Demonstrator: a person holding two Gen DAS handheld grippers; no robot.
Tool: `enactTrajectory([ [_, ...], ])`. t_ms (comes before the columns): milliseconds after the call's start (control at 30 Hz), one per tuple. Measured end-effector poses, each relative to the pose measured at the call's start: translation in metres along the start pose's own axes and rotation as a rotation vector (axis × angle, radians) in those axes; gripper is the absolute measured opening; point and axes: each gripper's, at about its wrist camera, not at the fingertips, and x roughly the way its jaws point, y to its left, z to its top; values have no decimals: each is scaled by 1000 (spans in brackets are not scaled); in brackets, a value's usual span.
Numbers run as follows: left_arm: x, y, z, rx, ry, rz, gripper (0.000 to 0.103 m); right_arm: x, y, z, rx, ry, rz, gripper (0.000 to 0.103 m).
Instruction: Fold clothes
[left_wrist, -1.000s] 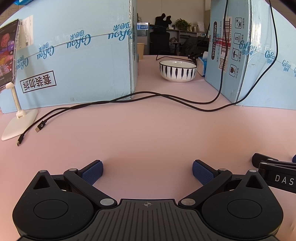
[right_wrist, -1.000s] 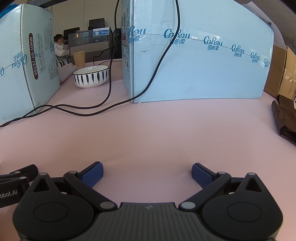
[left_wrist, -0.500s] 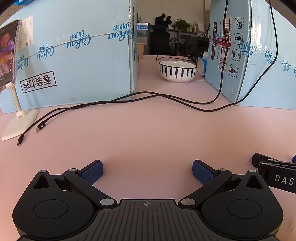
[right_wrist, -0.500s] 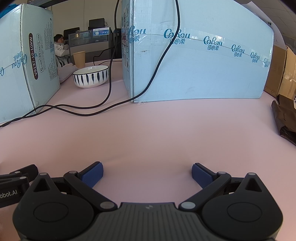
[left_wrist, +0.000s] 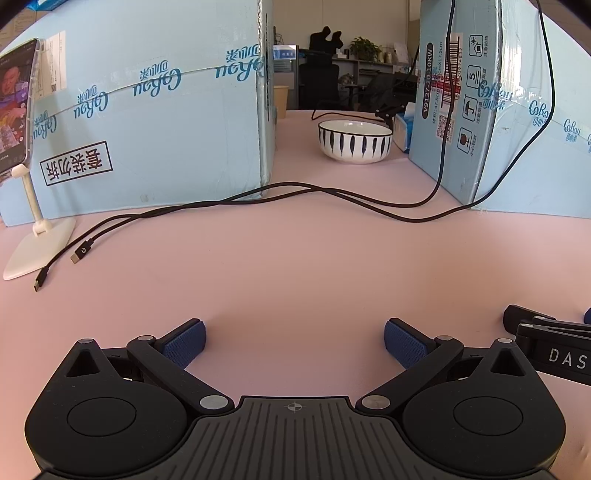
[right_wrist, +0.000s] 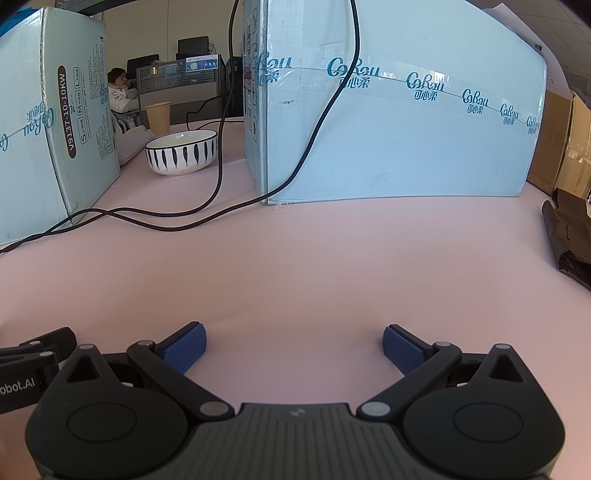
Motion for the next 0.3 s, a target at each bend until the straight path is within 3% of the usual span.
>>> enactTrajectory([
  [300, 0, 2, -1, -4, 0, -4, 103, 0, 0, 0, 0, 0, 0, 103],
])
